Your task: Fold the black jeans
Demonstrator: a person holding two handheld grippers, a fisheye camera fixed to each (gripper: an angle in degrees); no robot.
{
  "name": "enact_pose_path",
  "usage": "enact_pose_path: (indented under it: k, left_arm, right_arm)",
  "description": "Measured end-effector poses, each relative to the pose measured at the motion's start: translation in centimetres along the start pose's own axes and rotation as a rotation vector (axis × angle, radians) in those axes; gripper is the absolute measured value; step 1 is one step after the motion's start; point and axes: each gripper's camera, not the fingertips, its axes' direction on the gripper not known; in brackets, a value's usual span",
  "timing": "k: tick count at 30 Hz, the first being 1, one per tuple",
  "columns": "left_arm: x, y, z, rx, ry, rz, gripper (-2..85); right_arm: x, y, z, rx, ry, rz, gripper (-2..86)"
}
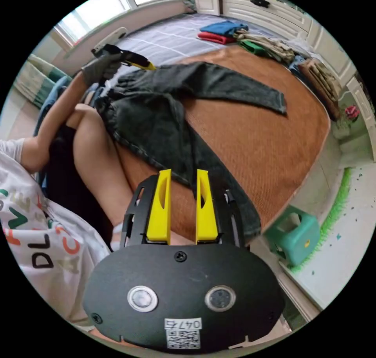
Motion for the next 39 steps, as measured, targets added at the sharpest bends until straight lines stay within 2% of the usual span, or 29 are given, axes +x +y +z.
enact_pose_path:
  k: [3, 5, 9, 11, 13, 14, 16, 18, 20, 21, 24, 26, 27, 29, 32, 36, 39]
  left_arm:
    - [1.8, -0.3, 0.6, -0.041, -0.048, 0.006, -1.0]
    - [3.0, 0.1, 0.6, -0.051, -0.089, -0.001, -1.0]
    - [4.8, 2.0, 0.3, -0.073, -0.157, -0.033, -1.0]
    - [6.4, 3.8, -0.4, -0.075, -0.202, -0.054, -1.0]
    - [7.8, 4.7, -1.3, -0.053, -0.238, -0.076, -1.0]
    - [8.8, 5.2, -1.9, -0.018, -0.274, -0.094, -0.9]
    - [10.2, 5.7, -2.6, 0.057, -0.345, -0.12, -0.8]
    - [11.8, 6.3, -2.6, 0.077, -0.406, -0.128, -0.9]
    - [15.1, 7.2, -3.4, 0.088, -0.496, -0.089, -1.0]
    - [16.1, 7.5, -3.9, 0.106, -0.52, -0.076, -1.0]
    - [20.8, 9.2, -6.3, 0.227, -0.587, -0.027, -1.0]
    - [23.9, 10.0, -7.3, 0.283, -0.588, -0.005, -1.0]
    - [24.7, 10.1, -7.3, 0.287, -0.588, -0.001, -1.0]
    - [27.9, 9.9, -7.0, 0.273, -0.598, 0.017, -1.0]
    - [33.0, 9.6, -6.1, 0.252, -0.627, 0.071, -1.0]
    - [39.3, 9.8, -5.0, 0.259, -0.672, 0.132, -1.0]
    - [43.1, 10.9, -3.6, 0.255, -0.757, 0.176, -1.0]
  right_arm:
    - [2.4, 5.8, 1.5, -0.166, 0.1, 0.048, 5.9]
    - [2.6, 8.0, 3.8, -0.289, 0.156, -0.013, 3.7]
    - [2.5, 8.3, 3.1, -0.319, 0.216, -0.124, 0.6]
    - [4.6, 7.2, 0.4, -0.332, 0.166, -0.165, 0.4]
    - [8.2, 5.6, -2.1, -0.253, 0.228, -0.091, 0.7]
    - [11.5, 4.7, -3.9, -0.14, 0.297, 0.03, 1.5]
    - [16.3, 4.9, -5.5, -0.034, 0.379, 0.206, 3.0]
    - [19.1, 6.7, -6.1, -0.022, 0.374, 0.309, 2.8]
    - [18.1, 12.5, -8.1, 0.138, 0.253, 0.252, 0.6]
    - [17.5, 14.5, -8.5, 0.156, 0.262, 0.225, 0.1]
    - [14.5, 27.3, -9.3, 0.195, 0.504, 0.203, -0.4]
    - [13.9, 39.6, -9.9, 0.13, 0.697, 0.284, -0.5]
    - [14.1, 42.7, -10.2, 0.103, 0.738, 0.314, -0.5]
    - [15.3, 54.7, -12.7, 0.02, 0.839, 0.466, -0.5]
    - [16.8, 66.7, -17.5, 0.044, 0.854, 0.594, -0.6]
    - [18.9, 75.7, -20.8, 0.07, 0.913, 0.626, -0.6]
    - [21.8, 80.3, -21.7, 0.115, 0.802, 0.629, -0.6]
